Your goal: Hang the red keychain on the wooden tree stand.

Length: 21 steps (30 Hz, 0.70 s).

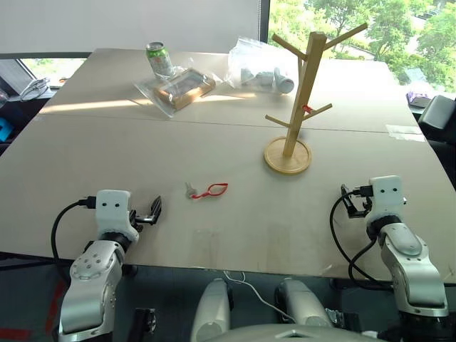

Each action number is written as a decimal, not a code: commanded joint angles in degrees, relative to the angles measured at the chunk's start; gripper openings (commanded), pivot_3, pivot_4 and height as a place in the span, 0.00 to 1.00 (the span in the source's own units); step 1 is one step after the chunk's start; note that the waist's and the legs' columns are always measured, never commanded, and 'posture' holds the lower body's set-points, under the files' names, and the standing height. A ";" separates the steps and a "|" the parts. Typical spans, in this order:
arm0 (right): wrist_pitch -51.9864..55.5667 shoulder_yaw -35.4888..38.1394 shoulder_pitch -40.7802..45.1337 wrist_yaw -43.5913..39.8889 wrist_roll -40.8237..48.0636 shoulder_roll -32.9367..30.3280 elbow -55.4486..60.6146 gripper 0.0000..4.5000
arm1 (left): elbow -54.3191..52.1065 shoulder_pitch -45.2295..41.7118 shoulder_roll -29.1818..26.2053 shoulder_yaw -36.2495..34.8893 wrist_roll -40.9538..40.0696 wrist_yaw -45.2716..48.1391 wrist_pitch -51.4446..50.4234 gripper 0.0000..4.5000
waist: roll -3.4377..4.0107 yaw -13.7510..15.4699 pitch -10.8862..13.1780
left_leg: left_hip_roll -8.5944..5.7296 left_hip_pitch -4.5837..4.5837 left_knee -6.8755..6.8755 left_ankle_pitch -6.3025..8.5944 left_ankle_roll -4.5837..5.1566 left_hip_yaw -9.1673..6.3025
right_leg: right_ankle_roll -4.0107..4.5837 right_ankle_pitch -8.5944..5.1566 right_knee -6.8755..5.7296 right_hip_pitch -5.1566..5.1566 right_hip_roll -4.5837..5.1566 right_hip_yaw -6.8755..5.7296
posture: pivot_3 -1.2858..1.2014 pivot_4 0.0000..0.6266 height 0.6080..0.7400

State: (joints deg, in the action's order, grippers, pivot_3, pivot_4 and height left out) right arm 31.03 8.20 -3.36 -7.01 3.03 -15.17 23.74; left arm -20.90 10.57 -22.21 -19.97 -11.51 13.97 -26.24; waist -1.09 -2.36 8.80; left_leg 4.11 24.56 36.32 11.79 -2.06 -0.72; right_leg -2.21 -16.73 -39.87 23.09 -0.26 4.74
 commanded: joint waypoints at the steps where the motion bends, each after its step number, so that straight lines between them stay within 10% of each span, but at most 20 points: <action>1: 0.11 -0.63 2.76 -4.59 2.20 -2.55 1.94 0.99 | -1.81 -1.15 -8.59 -1.29 -3.86 9.97 -2.48 1.00 | -0.01 0.00 0.01 | 0.00 0.00 0.00 0.00 0.00 0.00 | 0.00 0.00 0.00 0.00 0.00 0.00 | 0.52 0.24 1.00; 4: 2.43 -3.18 6.90 -17.40 9.17 -9.09 3.86 0.99 | 0.60 -7.71 -25.57 0.02 -11.22 30.43 -5.32 1.00 | -0.25 -0.06 0.30 | 0.11 0.06 0.01 -0.02 -0.02 -0.15 | 0.02 0.00 -0.08 0.11 -0.17 -0.10 | 0.52 0.24 1.00; 9: 4.94 -3.57 8.93 -28.24 18.34 -14.26 5.73 0.99 | 5.98 -16.07 -34.66 6.08 -14.27 43.36 -5.53 1.00 | -0.11 0.02 0.24 | 0.00 0.03 -0.03 0.06 0.09 0.03 | 0.00 -0.02 0.17 -0.04 0.04 -0.05 | 0.52 0.24 1.00; 21: 5.81 -8.18 9.17 -39.70 26.51 -21.62 10.14 0.99 | 21.04 -32.52 -33.24 23.41 -6.53 57.13 3.68 1.00 | -0.30 0.04 0.44 | 0.05 0.14 0.05 0.08 0.14 -0.04 | -0.01 -0.03 0.01 0.08 -0.10 -0.08 | 0.52 0.24 1.00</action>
State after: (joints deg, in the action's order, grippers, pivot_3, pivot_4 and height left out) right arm 37.28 -0.05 5.62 -46.01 28.25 -36.11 30.93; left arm -1.38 -20.32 -55.96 2.31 -19.45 70.08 -25.04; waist -1.39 -2.32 9.24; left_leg 4.17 24.72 36.37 11.88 -1.92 -0.77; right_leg -2.23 -16.76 -39.84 23.17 -0.35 4.66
